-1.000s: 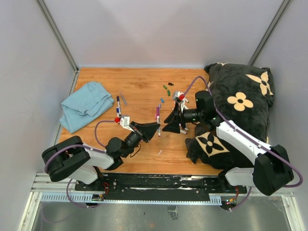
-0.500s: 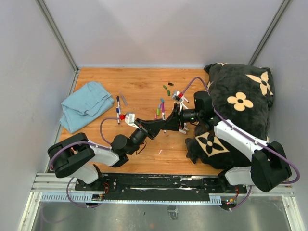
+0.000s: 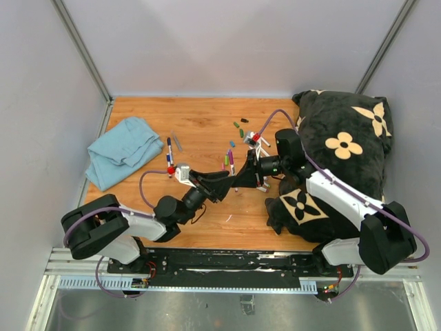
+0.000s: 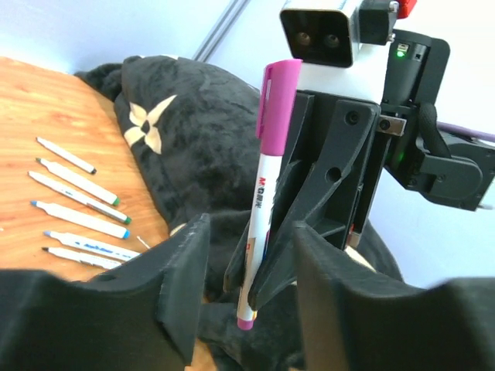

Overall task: Open the pen caps
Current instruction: Pick up the pen from the center of the board.

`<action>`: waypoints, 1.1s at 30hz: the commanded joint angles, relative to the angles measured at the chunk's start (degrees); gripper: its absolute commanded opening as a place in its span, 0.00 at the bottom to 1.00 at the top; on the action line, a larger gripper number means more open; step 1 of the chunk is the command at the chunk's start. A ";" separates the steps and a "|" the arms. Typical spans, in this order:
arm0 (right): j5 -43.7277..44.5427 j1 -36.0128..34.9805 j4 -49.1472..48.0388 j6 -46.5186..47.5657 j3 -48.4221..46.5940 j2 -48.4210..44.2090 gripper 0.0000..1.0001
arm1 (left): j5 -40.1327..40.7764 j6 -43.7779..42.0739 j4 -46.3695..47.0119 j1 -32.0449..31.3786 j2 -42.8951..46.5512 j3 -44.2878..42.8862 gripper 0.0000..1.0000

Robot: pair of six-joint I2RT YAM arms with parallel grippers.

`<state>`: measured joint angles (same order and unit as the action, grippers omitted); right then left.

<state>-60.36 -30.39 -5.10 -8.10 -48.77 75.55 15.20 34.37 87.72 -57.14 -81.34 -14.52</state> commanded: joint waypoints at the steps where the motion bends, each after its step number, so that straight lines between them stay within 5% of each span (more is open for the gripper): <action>1: -6.24 -0.56 10.75 11.69 -5.36 1.46 0.01 | 0.15 -1.01 13.78 -0.34 3.67 3.14 0.59; 6: -8.03 -0.45 19.47 21.18 -7.75 2.39 0.01 | -3.09 -4.07 13.05 -0.21 11.74 9.03 0.85; 9: -7.95 -0.54 25.17 25.72 -9.52 3.27 0.01 | -6.28 -3.16 2.50 1.68 20.16 10.52 0.91; 14: -5.12 -0.59 29.99 30.71 -11.36 3.67 0.01 | -12.23 -1.68 -29.97 5.96 35.40 4.02 0.93; 18: -2.71 -0.60 31.46 32.52 -11.86 3.38 0.01 | -12.37 -2.72 -43.63 6.08 41.48 0.16 0.94; 33: 1.70 -0.78 32.61 33.59 -12.35 4.15 0.02 | -6.62 3.49 -58.86 6.12 33.25 -10.96 0.87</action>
<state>-60.05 -30.39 26.24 24.16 -59.40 79.15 5.52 35.20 32.69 -51.44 -46.68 -22.26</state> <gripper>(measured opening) 0.140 0.882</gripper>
